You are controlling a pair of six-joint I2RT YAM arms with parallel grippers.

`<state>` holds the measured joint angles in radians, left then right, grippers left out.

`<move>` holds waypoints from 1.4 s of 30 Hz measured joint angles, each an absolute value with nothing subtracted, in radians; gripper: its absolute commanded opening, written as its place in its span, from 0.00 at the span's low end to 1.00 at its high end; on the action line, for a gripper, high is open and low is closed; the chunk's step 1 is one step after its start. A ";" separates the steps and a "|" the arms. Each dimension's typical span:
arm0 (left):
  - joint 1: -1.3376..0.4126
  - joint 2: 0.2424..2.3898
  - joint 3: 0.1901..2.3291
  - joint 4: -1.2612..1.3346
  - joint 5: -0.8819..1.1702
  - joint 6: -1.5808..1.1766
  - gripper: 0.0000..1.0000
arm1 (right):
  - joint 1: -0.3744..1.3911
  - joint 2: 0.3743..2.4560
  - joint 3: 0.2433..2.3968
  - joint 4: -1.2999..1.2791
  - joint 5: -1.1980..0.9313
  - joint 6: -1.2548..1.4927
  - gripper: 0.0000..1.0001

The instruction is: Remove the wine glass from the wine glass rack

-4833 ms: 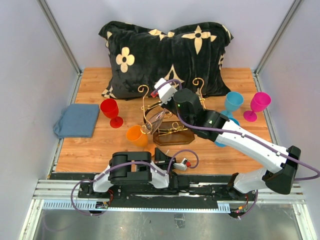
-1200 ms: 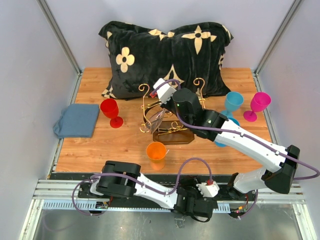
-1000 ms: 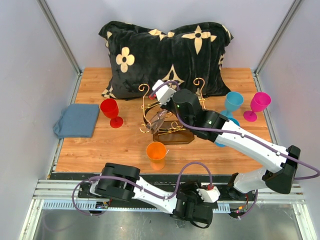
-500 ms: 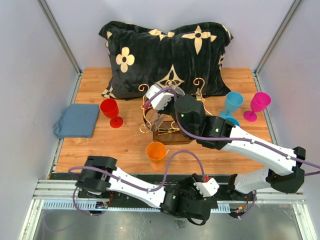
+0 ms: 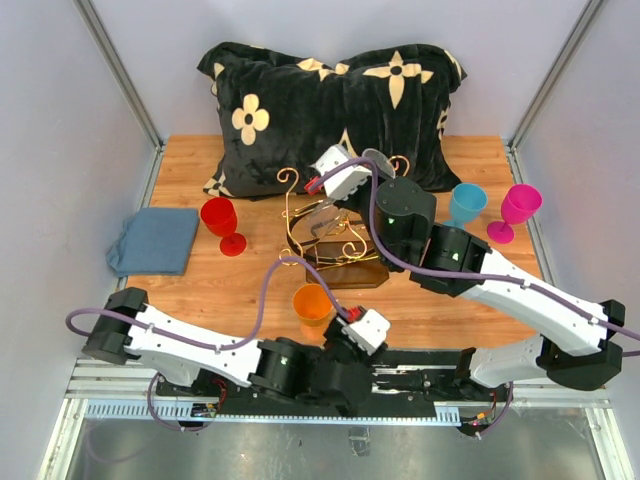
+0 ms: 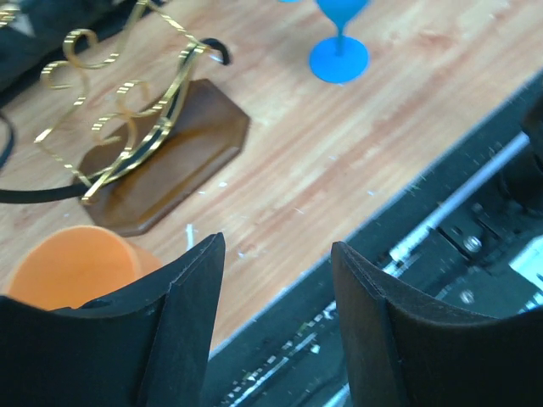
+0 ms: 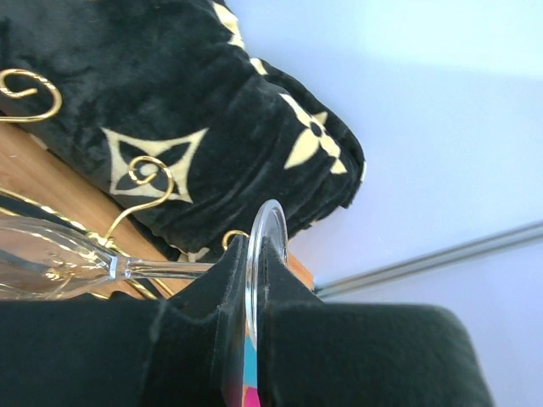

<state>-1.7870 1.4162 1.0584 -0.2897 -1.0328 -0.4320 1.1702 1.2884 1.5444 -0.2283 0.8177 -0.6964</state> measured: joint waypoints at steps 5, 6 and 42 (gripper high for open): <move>-1.707 1.303 1.013 -0.295 -1.080 -0.426 0.58 | 1.139 1.279 1.580 -0.224 0.866 -0.699 0.01; -1.699 1.280 1.009 -0.292 -1.088 -0.416 0.58 | 1.137 1.272 1.581 -0.223 0.869 -0.700 0.01; -1.312 0.758 0.913 0.203 -0.966 -0.143 0.69 | 0.832 1.192 1.744 -0.574 0.460 -0.154 0.01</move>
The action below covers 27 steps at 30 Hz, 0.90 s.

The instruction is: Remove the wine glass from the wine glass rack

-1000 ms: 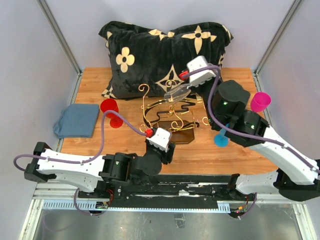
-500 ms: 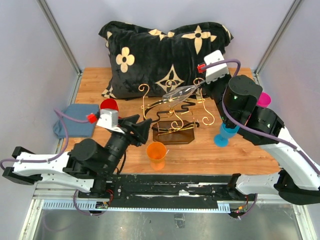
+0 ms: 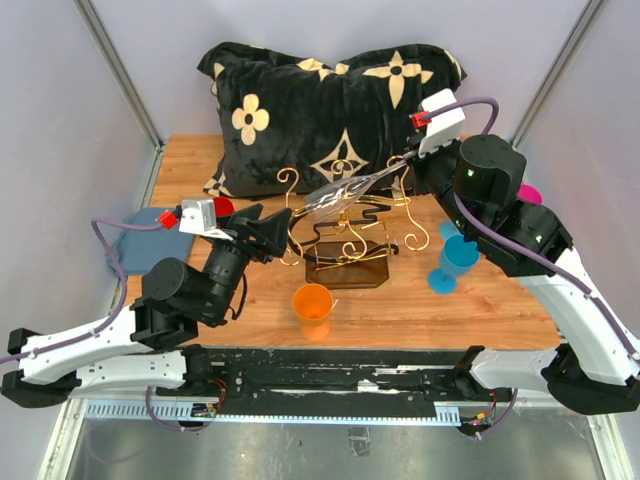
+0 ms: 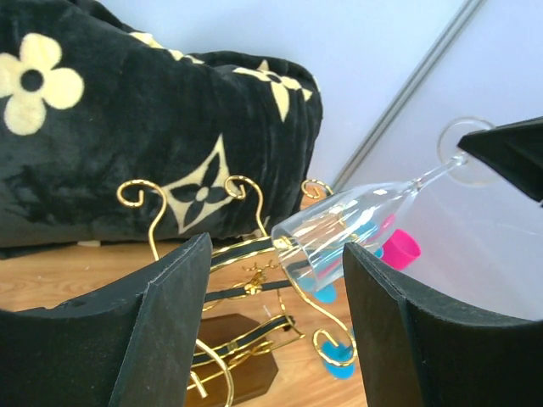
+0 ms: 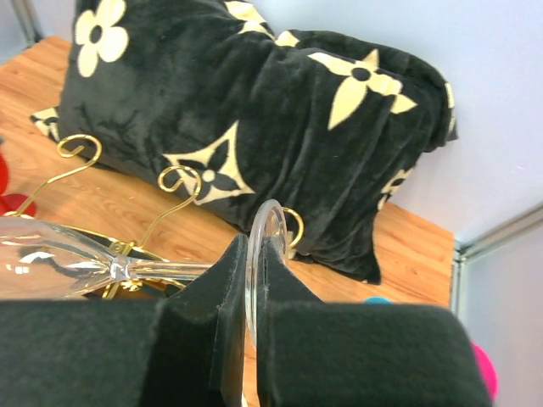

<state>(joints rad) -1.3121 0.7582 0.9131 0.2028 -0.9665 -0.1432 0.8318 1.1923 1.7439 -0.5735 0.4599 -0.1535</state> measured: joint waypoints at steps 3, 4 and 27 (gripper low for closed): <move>-1.282 0.751 0.913 0.193 -0.909 -0.187 0.69 | 0.815 1.195 1.744 -0.578 0.404 -0.121 0.01; -1.277 0.751 0.913 0.193 -0.888 -0.197 0.69 | 0.812 1.195 1.744 -0.579 0.390 -0.110 0.01; -1.160 0.809 0.913 0.092 -0.690 -0.417 0.68 | 0.803 1.190 1.743 -0.572 0.313 -0.059 0.01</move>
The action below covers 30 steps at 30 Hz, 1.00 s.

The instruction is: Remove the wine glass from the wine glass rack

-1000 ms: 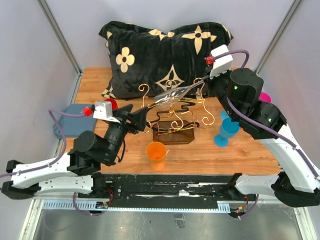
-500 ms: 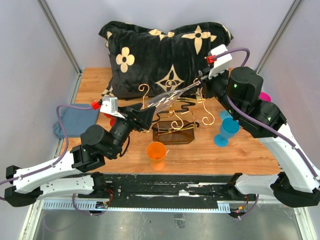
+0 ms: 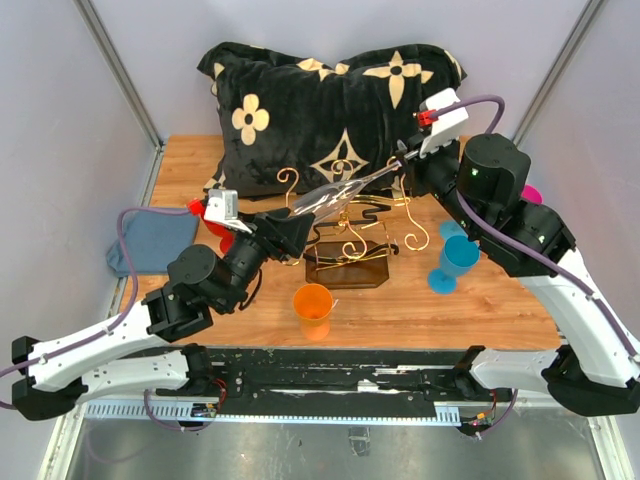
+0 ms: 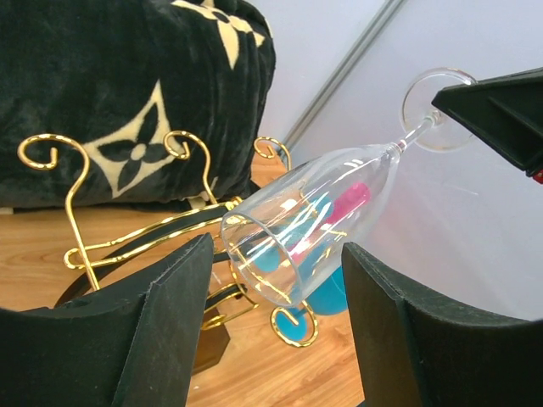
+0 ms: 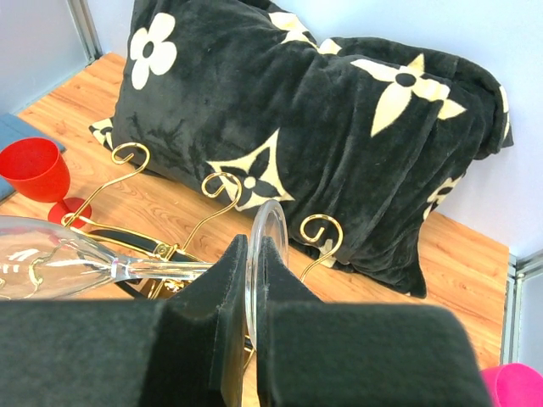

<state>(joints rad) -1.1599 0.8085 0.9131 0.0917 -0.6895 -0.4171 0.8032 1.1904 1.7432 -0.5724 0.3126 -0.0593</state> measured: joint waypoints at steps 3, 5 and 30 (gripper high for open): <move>-1.134 0.808 0.893 0.131 -0.646 -0.435 0.65 | 0.803 1.182 1.739 -0.570 0.310 -0.056 0.01; -1.122 0.806 0.873 0.165 -0.616 -0.448 0.60 | 0.800 1.177 1.737 -0.569 0.307 -0.054 0.01; -1.075 0.675 0.778 0.337 -0.337 -0.547 0.00 | 0.763 1.193 1.668 -0.474 0.150 0.065 0.38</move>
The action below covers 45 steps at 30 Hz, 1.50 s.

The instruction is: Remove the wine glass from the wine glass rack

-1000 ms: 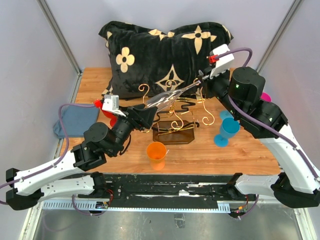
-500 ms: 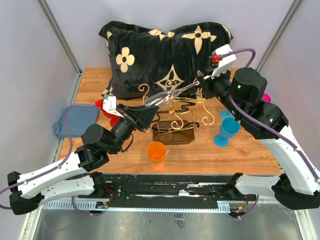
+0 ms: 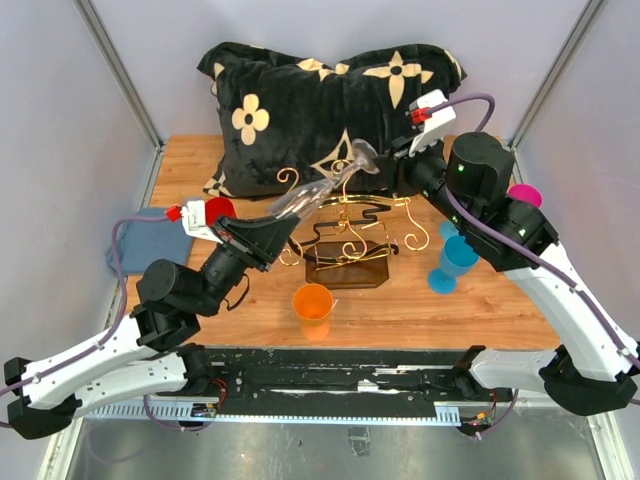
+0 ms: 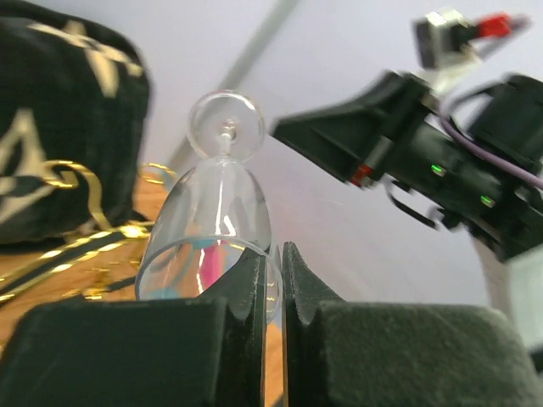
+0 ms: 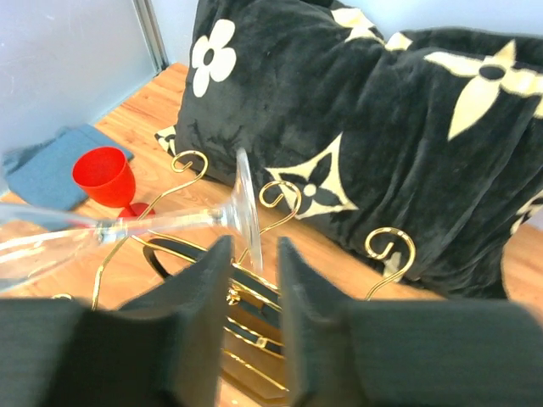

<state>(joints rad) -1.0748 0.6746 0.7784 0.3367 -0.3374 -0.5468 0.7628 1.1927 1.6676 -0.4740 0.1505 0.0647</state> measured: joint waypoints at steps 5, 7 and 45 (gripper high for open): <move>-1.061 0.652 0.779 0.269 -0.479 -0.495 0.01 | 0.754 1.203 1.657 -0.487 0.173 0.055 0.71; -1.062 0.640 0.781 0.241 -0.525 -0.472 0.01 | 0.754 1.201 1.656 -0.489 0.189 0.052 0.73; -0.847 1.203 1.604 -1.298 -0.601 -0.813 0.01 | 0.474 1.322 1.703 -0.707 0.138 0.103 0.90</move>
